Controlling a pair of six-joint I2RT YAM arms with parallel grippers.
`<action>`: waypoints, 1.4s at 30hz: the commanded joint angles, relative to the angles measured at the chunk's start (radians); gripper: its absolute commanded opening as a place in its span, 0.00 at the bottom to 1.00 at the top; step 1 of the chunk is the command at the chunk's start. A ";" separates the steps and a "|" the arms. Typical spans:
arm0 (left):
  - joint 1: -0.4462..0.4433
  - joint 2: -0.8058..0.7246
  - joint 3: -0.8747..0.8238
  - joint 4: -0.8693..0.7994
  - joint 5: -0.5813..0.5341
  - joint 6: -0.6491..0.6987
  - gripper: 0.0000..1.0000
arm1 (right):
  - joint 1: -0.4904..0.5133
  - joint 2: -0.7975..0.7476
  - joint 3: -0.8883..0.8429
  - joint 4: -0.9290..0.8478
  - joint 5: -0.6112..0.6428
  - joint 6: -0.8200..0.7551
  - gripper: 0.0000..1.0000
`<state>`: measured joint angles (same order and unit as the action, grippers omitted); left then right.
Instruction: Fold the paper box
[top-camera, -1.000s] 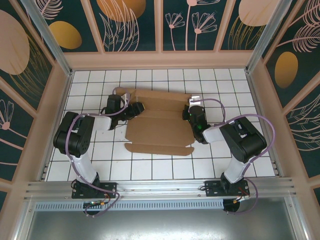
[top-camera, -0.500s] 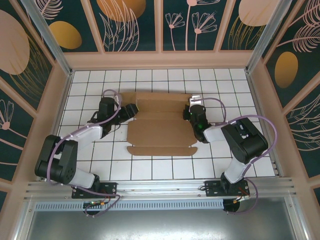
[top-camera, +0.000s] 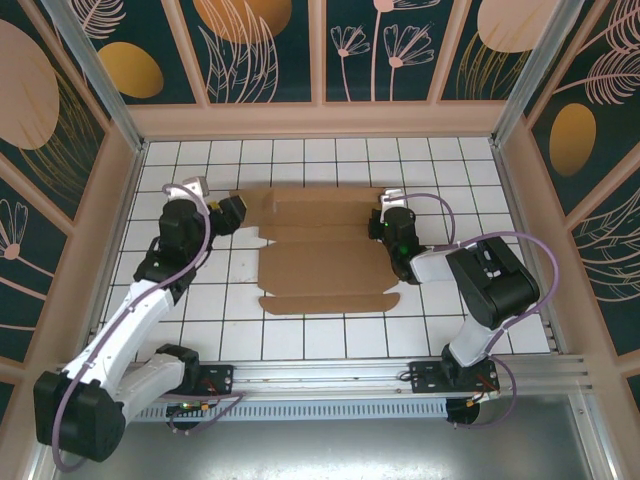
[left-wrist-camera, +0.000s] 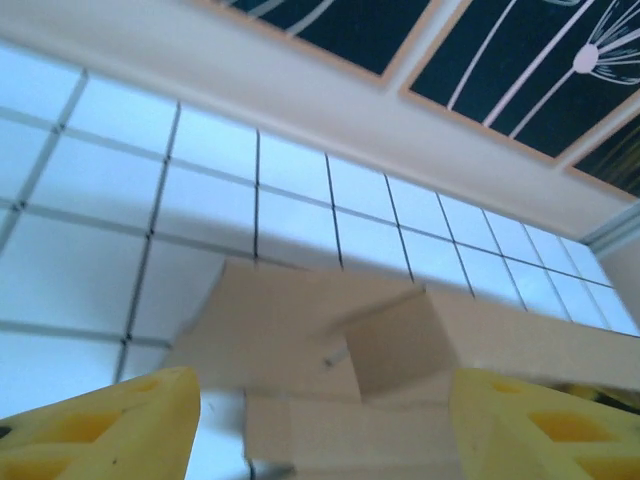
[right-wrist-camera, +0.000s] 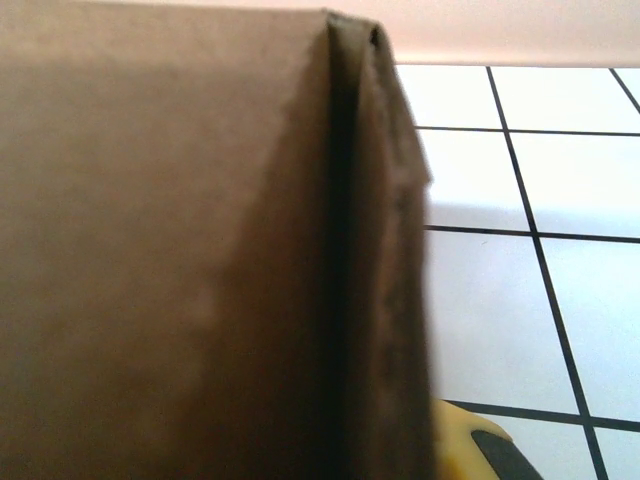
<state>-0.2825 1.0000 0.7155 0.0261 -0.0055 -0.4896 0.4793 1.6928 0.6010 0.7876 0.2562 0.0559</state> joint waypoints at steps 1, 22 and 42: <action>-0.004 0.083 0.048 0.007 -0.202 0.220 0.69 | 0.001 -0.017 -0.009 -0.049 -0.043 -0.032 0.02; 0.268 0.271 -0.063 0.352 0.577 0.720 0.78 | -0.010 -0.002 -0.005 -0.039 -0.059 -0.032 0.02; 0.295 0.465 -0.006 0.387 0.652 0.781 0.66 | -0.016 0.007 0.002 -0.047 -0.090 -0.016 0.02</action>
<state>0.0059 1.4441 0.6647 0.4068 0.6579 0.2291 0.4671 1.6913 0.6010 0.7872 0.1993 0.0135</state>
